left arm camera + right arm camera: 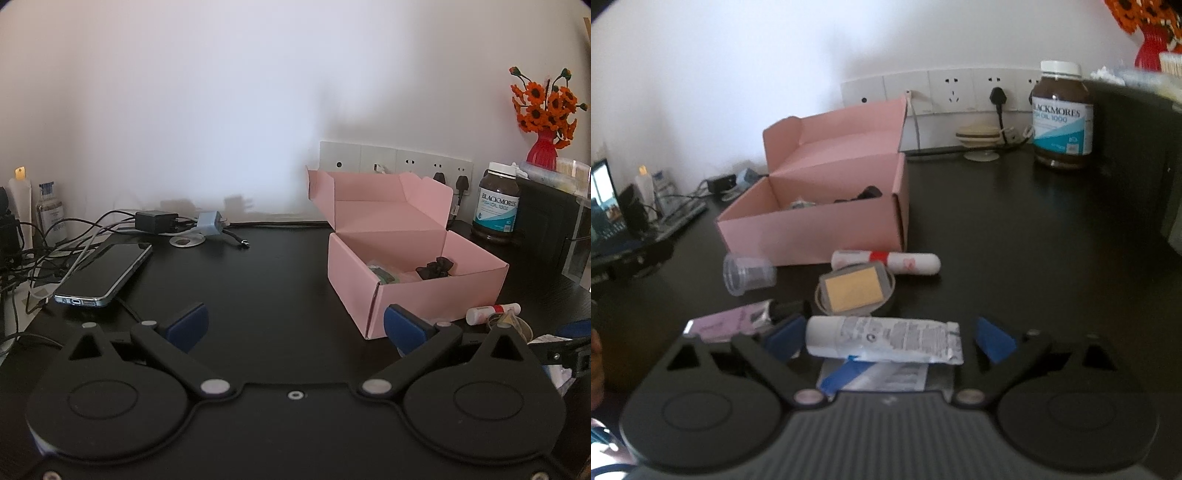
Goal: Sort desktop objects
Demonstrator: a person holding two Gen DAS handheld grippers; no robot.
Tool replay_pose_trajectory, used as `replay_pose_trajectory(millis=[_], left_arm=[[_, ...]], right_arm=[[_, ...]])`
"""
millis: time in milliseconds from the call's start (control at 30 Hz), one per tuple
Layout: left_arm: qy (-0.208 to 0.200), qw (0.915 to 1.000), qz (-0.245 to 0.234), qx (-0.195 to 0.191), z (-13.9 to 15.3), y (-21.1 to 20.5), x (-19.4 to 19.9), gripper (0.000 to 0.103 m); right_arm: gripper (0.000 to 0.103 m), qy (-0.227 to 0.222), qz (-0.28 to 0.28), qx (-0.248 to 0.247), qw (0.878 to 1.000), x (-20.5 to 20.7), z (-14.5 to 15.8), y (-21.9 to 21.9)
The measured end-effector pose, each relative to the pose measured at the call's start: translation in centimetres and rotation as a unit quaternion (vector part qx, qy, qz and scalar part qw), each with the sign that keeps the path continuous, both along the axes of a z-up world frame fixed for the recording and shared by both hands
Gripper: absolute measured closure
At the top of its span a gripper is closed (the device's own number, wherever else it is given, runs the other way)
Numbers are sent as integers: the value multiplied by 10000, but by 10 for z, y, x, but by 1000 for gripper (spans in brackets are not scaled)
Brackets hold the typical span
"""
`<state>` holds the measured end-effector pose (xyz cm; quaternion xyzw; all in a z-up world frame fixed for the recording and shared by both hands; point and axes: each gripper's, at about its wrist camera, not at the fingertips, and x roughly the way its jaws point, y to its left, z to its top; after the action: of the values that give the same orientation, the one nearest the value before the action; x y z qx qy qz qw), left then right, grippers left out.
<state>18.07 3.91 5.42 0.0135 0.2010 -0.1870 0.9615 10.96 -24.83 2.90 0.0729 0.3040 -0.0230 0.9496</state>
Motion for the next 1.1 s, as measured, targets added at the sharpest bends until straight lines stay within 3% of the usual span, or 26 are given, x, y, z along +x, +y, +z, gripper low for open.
replay_pose_trajectory(millis=[200, 333, 667, 933, 1100], left_arm=[[-4, 10000, 20, 8, 0, 0, 1, 0], [-7, 10000, 20, 13, 0, 0, 0, 0], [6, 10000, 22, 1, 0, -1, 0, 0], [11, 10000, 11, 25, 0, -2, 1, 0], [57, 10000, 2, 23, 0, -1, 3, 0]], right_arm=[[7, 47, -64, -270, 9996, 0, -2, 9], [16, 16, -59, -430, 9991, -2, -3, 14], [16, -86, -3, -466, 9989, -6, -5, 15], [16, -319, 79, -777, 9964, -11, 2, 21], [16, -224, 118, -759, 9968, -7, 3, 18]])
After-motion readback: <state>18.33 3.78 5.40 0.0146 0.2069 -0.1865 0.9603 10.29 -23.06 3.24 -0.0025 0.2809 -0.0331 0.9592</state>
